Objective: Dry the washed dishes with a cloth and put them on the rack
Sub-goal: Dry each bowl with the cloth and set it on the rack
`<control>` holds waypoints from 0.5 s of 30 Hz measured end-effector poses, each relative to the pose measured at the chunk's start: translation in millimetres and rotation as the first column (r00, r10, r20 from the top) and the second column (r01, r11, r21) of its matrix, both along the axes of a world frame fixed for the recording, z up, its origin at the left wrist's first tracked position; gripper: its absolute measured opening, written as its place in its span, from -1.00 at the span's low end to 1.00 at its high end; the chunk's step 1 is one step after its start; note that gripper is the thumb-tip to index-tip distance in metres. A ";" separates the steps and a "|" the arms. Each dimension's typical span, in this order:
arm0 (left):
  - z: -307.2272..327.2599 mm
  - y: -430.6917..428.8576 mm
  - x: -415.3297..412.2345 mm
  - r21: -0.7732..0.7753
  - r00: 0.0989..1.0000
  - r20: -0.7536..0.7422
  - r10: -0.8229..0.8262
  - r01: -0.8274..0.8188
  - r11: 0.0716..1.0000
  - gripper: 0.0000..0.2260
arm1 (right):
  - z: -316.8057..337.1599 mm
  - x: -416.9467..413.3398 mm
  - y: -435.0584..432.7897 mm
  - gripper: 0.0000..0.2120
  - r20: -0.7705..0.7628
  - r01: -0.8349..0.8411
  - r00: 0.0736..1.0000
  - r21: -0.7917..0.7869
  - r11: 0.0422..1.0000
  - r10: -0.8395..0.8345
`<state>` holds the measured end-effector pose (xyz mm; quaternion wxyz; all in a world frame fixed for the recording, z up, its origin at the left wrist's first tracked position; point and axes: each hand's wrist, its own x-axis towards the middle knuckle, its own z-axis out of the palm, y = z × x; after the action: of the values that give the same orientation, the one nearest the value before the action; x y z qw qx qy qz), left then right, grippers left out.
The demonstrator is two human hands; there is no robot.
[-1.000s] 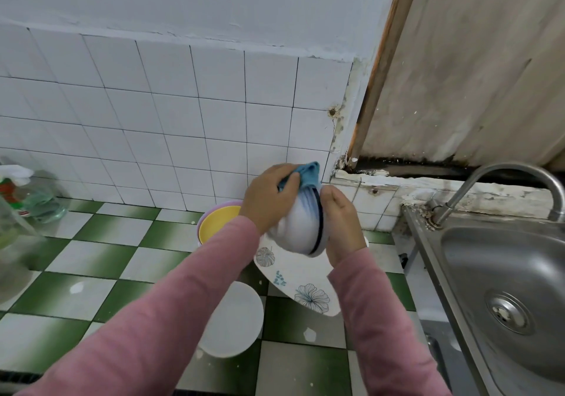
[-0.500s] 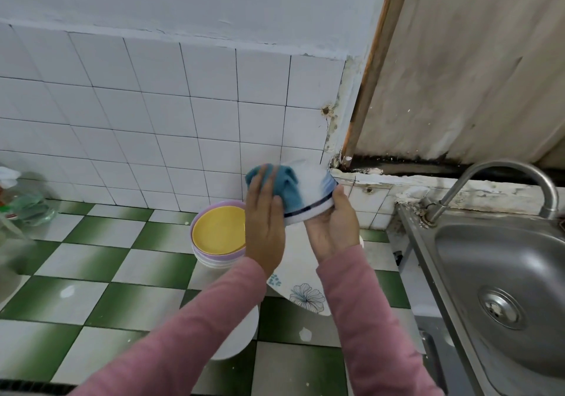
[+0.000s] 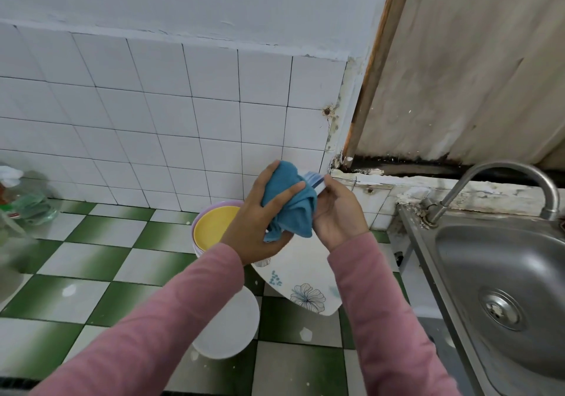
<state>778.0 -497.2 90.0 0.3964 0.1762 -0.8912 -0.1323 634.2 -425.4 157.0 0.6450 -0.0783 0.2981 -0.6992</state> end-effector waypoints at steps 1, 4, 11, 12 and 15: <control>-1.1 1.8 -1.9 0.021 1.000 -0.014 0.022 -0.022 1.000 -0.35 | 0.4 -0.9 -0.9 -0.70 -0.008 0.004 1.000 0.015 1.000 -0.003; -2.9 4.2 -5.8 0.129 0.993 -0.095 0.064 -0.051 0.990 -0.46 | -5.1 -7.3 -8.7 -0.76 -0.074 0.049 0.996 0.082 0.995 -0.043; 6.3 13.8 -11.4 0.890 0.844 -0.290 0.452 0.063 0.452 -0.52 | -4.6 -15.4 6.6 -0.79 -0.655 0.223 0.752 0.138 0.965 -0.080; 6.0 13.2 -8.6 0.933 0.826 -0.278 0.491 0.112 0.341 -0.53 | -5.5 -18.5 10.4 -0.80 -0.740 0.332 0.652 0.086 0.939 -0.163; 8.2 11.1 0.8 0.955 0.786 -0.294 0.544 0.266 0.131 -0.54 | -20.5 -27.8 18.6 -0.67 -0.873 0.481 0.429 0.002 0.877 -0.233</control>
<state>778.7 -486.1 98.3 0.4472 0.4282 -0.3827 -0.6857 606.4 -406.7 136.5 0.2535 -0.2629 0.6703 -0.6460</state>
